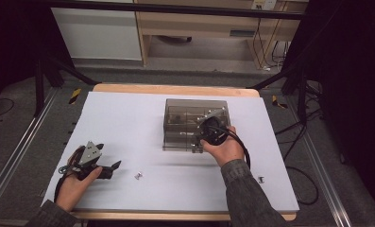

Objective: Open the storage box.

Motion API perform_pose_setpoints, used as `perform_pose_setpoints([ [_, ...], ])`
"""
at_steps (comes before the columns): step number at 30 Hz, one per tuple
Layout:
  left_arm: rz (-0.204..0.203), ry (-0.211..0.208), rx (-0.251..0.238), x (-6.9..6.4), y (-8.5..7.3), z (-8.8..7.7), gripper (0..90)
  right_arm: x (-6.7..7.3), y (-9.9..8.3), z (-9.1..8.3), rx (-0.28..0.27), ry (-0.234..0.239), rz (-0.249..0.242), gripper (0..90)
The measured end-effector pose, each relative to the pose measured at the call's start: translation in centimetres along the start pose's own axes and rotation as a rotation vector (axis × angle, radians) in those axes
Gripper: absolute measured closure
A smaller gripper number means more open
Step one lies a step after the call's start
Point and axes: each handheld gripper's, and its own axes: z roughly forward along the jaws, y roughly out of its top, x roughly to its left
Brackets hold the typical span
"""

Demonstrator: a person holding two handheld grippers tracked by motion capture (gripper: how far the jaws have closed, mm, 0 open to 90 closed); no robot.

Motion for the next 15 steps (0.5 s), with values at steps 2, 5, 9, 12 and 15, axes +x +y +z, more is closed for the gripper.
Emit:
perform_pose_setpoints([
  [2,0.0,0.001,0.001,0.0,0.0,0.0,7.2,-0.1,-0.1,0.2,0.005,0.001,0.0,73.0],
  [5,0.001,0.0,0.001,0.0,0.0,0.0,7.2,-0.1,-0.1,0.4,0.01,-0.002,-0.002,72.9],
  [9,0.005,-0.002,0.005,0.0,0.0,0.0,7.2,-0.2,-0.1,0.4,0.013,0.01,0.015,64.3],
  [12,0.004,0.0,0.004,0.0,0.0,0.0,7.2,-0.3,-0.1,-0.2,-0.017,0.007,0.024,65.1],
  [15,0.012,0.0,0.012,0.0,0.0,0.0,7.2,-0.3,-0.2,-0.9,-0.047,0.0,0.018,68.4],
])
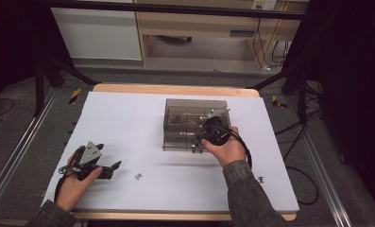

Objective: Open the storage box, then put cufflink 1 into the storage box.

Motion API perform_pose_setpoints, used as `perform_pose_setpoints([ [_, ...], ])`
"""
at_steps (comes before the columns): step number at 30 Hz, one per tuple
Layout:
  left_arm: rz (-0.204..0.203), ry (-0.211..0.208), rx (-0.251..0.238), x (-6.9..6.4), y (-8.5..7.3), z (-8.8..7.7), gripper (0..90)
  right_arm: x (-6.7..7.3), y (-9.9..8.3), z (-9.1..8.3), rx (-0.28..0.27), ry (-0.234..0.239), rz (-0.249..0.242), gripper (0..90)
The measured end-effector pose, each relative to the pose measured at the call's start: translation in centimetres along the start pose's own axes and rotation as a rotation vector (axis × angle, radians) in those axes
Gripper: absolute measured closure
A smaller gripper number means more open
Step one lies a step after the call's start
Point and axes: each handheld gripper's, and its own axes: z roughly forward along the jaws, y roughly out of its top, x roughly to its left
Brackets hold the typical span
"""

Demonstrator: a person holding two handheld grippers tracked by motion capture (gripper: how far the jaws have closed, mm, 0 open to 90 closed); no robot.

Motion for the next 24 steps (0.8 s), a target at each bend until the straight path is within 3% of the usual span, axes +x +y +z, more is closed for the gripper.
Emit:
perform_pose_setpoints([
  [5,0.001,-0.007,0.001,-0.1,0.0,0.1,7.2,0.6,-0.5,-1.7,-0.064,-0.007,-0.008,78.8],
  [11,0.003,-0.02,-0.003,-0.4,0.2,0.0,7.6,1.7,-2.4,-3.2,-0.138,-0.001,0.017,79.5],
  [19,-0.003,-0.031,-0.014,-0.6,0.4,-0.2,7.6,2.3,-5.3,-3.7,-0.16,-0.016,0.034,78.9],
  [24,0.009,-0.047,-0.043,-0.8,1.7,-0.8,7.3,2.8,-7.4,-3.7,-0.181,-0.044,0.032,80.2],
])
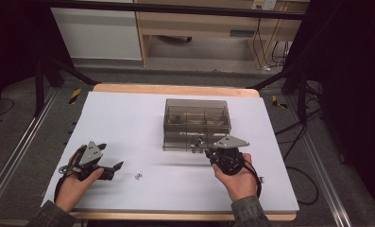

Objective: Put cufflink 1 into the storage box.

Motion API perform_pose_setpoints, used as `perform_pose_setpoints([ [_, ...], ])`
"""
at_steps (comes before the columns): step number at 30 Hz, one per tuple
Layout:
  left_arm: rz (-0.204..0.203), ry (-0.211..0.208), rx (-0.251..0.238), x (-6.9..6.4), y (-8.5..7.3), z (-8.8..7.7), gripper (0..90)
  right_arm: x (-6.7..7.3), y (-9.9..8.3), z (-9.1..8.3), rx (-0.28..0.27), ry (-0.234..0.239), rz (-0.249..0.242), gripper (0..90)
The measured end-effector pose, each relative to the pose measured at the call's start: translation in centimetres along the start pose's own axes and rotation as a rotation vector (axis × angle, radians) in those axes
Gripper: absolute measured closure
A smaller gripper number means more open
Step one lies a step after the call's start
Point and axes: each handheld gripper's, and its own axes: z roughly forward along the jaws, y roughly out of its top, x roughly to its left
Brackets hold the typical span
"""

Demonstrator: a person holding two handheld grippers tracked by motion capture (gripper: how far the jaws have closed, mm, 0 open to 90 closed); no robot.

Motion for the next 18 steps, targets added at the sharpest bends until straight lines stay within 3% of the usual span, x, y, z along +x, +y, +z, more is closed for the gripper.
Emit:
perform_pose_setpoints([
  [9,0.018,-0.039,-0.008,-0.3,3.7,1.0,7.2,0.6,-2.8,1.3,-0.025,-0.001,0.03,87.6],
  [12,0.036,-0.047,-0.004,-0.5,4.9,1.6,7.2,0.6,-3.3,1.7,-0.029,-0.026,0.023,88.6],
  [13,0.046,-0.057,-0.007,-0.7,5.9,2.1,7.2,0.5,-3.7,2.2,-0.019,-0.053,0.007,90.0],
  [14,0.046,-0.057,-0.007,-0.7,5.9,2.1,7.2,0.4,-3.8,2.4,-0.017,-0.059,0.002,90.0],
  [15,0.032,-0.069,-0.021,-0.9,6.9,2.7,7.2,0.3,-4.0,2.7,-0.01,-0.061,-0.004,90.0],
  [18,0.041,-0.075,-0.024,-1.1,8.7,3.5,7.2,0.2,-4.3,3.0,-0.02,-0.053,0.013,90.0],
])
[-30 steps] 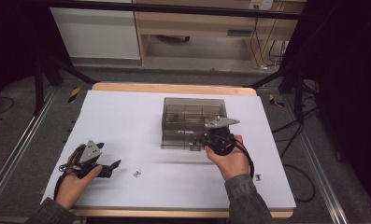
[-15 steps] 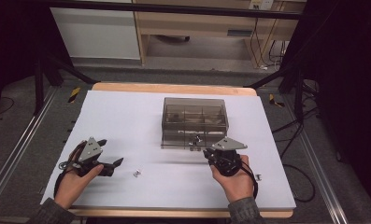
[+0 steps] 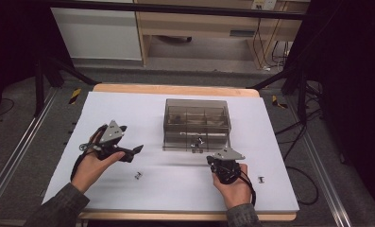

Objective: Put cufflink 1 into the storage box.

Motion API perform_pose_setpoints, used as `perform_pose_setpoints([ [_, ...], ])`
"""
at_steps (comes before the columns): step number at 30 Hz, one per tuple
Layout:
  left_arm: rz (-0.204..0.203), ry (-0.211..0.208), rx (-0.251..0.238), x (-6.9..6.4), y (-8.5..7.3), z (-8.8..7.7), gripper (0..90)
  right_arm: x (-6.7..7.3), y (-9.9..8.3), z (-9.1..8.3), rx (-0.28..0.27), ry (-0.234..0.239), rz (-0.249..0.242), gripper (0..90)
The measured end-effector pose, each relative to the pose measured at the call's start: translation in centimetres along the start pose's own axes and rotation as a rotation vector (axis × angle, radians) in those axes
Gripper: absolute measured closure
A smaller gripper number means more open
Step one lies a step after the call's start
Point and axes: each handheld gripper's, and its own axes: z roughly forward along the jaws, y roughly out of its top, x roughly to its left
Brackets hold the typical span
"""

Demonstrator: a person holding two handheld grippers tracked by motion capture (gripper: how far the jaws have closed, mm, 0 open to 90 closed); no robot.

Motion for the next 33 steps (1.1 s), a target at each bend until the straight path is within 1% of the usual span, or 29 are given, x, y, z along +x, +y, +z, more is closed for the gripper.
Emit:
perform_pose_setpoints([
  [2,0.01,-0.006,0.005,-0.1,1.3,0.6,7.4,0.0,0.0,0.1,-0.011,-0.01,-0.002,90.0],
  [4,0.01,-0.012,-0.001,-0.2,2.7,1.1,7.5,0.0,-0.1,0.1,-0.021,-0.035,-0.003,90.0],
  [8,0.012,-0.025,0.009,-0.3,5.1,2.3,9.5,0.2,-0.6,0.2,-0.049,-0.041,0.034,90.0],
  [9,0.014,-0.027,0.009,-0.4,5.4,2.5,9.9,0.1,-0.8,0.2,-0.062,-0.042,0.033,90.0],
  [11,0.006,-0.038,0.011,-0.5,6.2,3.2,11.1,0.2,-1.1,0.2,-0.065,-0.047,0.044,90.0],
  [13,-0.001,-0.038,0.009,-0.6,6.8,3.7,12.8,0.2,-1.2,0.0,-0.075,-0.049,0.046,90.0],
  [14,0.002,-0.036,0.013,-0.6,7.1,4.0,14.6,0.2,-1.3,-0.1,-0.081,-0.053,0.051,90.0],
  [16,-0.012,-0.039,0.014,-0.8,7.7,4.6,17.3,0.2,-1.4,-0.3,-0.092,-0.055,0.052,90.0],
  [18,-0.009,-0.035,0.016,-0.9,8.2,5.1,22.3,0.1,-1.5,-0.4,-0.105,-0.069,0.057,90.0],
  [21,-0.005,-0.048,0.015,-1.3,8.9,5.8,29.9,0.1,-1.5,-0.4,-0.113,-0.067,0.068,90.0],
  [22,-0.001,-0.049,0.015,-1.5,9.1,6.1,32.4,0.1,-1.5,-0.3,-0.117,-0.073,0.062,90.0],
  [24,-0.006,-0.059,0.016,-1.9,9.3,6.7,37.6,0.2,-1.5,-0.3,-0.132,-0.081,0.053,90.0],
  [26,-0.009,-0.068,0.028,-2.0,9.4,7.4,44.2,0.4,-1.4,-0.3,-0.141,-0.09,0.047,90.0],
  [27,-0.009,-0.07,0.036,-2.0,9.4,7.8,49.7,0.4,-1.4,-0.3,-0.145,-0.093,0.046,90.0],
  [29,-0.02,-0.061,0.033,-1.8,9.3,8.3,57.7,0.4,-1.4,-0.2,-0.152,-0.099,0.045,90.0],
  [31,-0.039,-0.067,0.03,-1.7,9.3,8.6,65.5,0.5,-1.4,-0.2,-0.16,-0.098,0.045,90.0],
  [32,-0.041,-0.068,0.031,-1.6,9.3,8.7,68.9,0.5,-1.4,-0.2,-0.166,-0.098,0.045,90.0],
  [33,-0.038,-0.061,0.033,-1.6,9.2,8.8,72.2,0.6,-1.4,-0.2,-0.17,-0.097,0.047,90.0],
])
